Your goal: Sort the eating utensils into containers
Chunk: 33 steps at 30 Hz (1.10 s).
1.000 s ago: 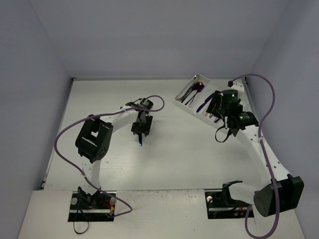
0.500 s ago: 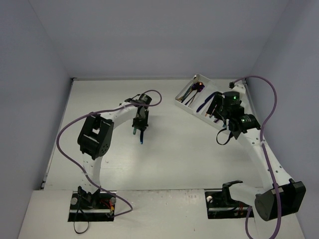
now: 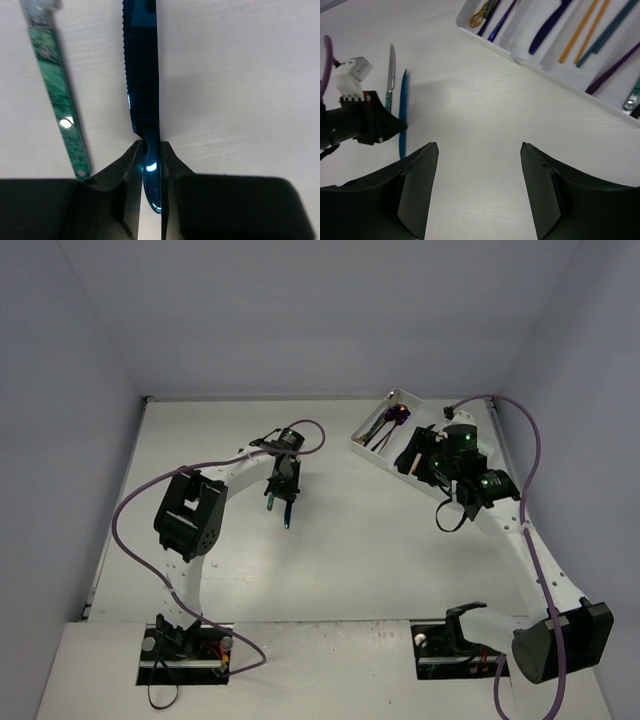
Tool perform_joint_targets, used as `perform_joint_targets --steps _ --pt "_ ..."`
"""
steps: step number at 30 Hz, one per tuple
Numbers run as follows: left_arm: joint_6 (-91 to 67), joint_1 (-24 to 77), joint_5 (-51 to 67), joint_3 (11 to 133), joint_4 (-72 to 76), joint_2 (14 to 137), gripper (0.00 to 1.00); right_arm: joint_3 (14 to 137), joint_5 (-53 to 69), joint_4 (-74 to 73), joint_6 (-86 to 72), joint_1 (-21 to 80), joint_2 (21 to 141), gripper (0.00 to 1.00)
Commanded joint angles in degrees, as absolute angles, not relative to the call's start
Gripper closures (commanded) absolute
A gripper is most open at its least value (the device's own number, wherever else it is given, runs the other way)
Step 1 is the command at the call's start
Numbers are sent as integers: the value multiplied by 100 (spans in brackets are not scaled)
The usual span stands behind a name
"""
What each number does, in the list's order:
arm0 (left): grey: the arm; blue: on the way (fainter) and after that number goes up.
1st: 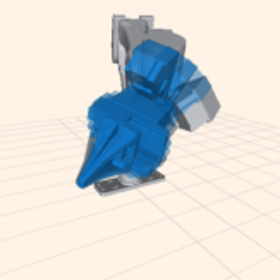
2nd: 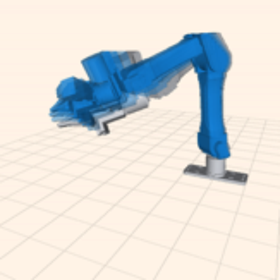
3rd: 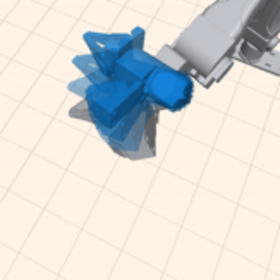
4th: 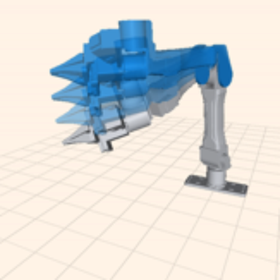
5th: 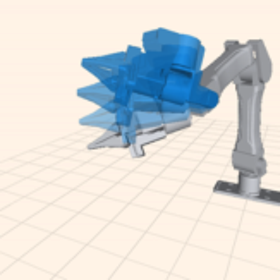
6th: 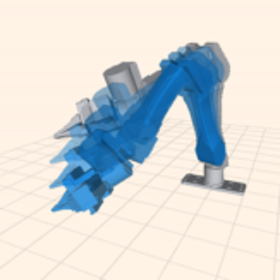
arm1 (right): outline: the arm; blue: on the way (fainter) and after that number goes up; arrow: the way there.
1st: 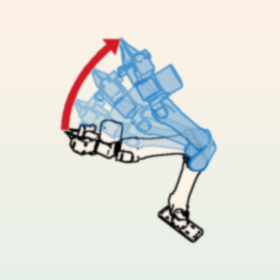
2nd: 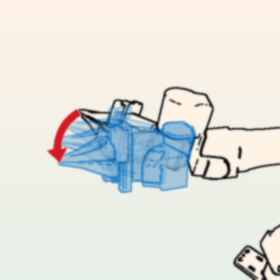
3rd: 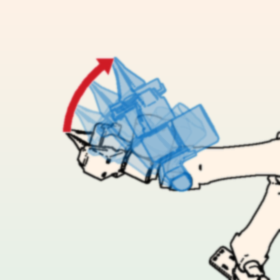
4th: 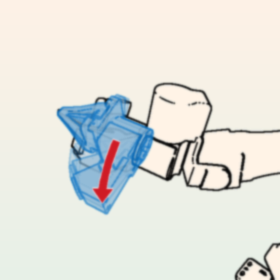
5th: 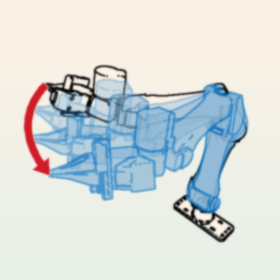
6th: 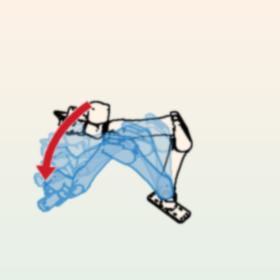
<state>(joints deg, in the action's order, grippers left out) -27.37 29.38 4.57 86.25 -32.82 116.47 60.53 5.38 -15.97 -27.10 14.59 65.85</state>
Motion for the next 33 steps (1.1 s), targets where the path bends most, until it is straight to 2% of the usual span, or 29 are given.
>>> perform_joint_targets --steps 1,13,27,33 --pt "-3022 3202 915 8716 -2994 10546 100 6092 1404 -767 -2987 1662 6623 34" --pt "-4457 3246 1805 8803 -1847 9537 100 6132 1679 -219 -3024 2523 6994 33" --pt "-5245 3333 2329 8859 -1229 9239 100 6395 1265 -62 -3085 3294 7631 34" --pt "-5282 3371 2399 8802 -1222 9125 100 6497 979 -62 -3125 3428 7789 40"
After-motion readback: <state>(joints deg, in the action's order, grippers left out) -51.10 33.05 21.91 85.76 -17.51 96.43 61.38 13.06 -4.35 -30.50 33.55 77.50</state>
